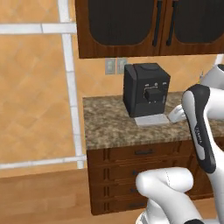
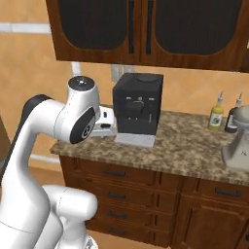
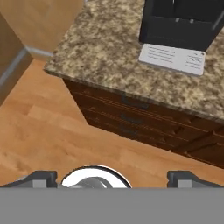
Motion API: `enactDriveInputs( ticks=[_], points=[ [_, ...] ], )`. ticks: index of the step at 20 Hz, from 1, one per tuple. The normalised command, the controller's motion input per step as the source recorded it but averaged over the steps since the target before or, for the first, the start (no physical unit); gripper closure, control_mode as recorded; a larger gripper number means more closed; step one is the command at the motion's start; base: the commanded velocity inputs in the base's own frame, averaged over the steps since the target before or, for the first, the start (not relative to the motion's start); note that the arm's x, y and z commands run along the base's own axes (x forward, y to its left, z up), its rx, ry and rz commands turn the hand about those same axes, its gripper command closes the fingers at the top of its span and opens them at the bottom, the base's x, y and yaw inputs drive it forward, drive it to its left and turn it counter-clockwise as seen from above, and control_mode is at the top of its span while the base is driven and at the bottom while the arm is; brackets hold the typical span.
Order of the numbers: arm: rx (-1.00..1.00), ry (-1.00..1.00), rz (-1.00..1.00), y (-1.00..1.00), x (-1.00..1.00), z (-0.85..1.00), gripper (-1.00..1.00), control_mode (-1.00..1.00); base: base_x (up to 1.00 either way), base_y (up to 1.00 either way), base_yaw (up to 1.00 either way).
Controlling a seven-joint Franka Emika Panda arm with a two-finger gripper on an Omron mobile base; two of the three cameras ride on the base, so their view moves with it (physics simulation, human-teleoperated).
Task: Navigate to the coffee machine.
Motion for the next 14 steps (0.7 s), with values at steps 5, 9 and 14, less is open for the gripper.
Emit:
enactDriveInputs(
  ticks=[5, 9, 14],
  points=[
    [0.00, 0.00, 0.00, 0.00, 0.00, 0.00, -1.00, 1.00, 1.00, -0.02, -0.28],
    [0.00, 0.00, 0.00, 0.00, 0.00, 0.00, -1.00, 1.00, 0.99, -0.47, 0.00],
    [0.00, 0.00, 0.00, 0.00, 0.00, 0.00, -1.00, 1.00, 0.18, -0.14, 0.00]
  ],
)
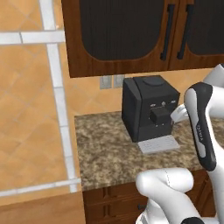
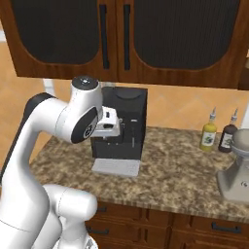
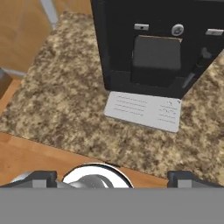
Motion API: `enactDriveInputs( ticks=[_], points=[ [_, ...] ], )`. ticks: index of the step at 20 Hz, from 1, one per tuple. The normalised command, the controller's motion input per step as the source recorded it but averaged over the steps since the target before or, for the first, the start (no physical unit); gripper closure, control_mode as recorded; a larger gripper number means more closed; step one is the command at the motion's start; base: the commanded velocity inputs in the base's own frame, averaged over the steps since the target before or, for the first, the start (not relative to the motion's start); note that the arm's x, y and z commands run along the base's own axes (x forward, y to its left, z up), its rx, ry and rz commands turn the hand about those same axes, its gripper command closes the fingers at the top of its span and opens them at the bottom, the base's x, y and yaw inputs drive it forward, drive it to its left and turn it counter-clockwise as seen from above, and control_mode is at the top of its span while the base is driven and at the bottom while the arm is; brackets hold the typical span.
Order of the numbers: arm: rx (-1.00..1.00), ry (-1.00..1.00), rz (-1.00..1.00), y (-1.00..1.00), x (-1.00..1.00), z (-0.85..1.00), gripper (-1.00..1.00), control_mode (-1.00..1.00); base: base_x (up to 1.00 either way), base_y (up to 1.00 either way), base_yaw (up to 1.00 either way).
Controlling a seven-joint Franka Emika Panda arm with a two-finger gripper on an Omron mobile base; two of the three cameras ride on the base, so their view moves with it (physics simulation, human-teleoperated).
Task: Navigate to the coffee machine.
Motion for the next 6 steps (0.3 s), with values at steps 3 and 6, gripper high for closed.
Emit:
enactDriveInputs(
  ticks=[3, 6],
  points=[
    [0.00, 0.00, 0.00, 0.00, 0.00, 0.00, -1.00, 1.00, 0.00, 0.00, 0.00],
    [0.00, 0.00, 0.00, 0.00, 0.00, 0.00, -1.00, 1.00, 0.00, 0.00, 0.00]
  ],
)
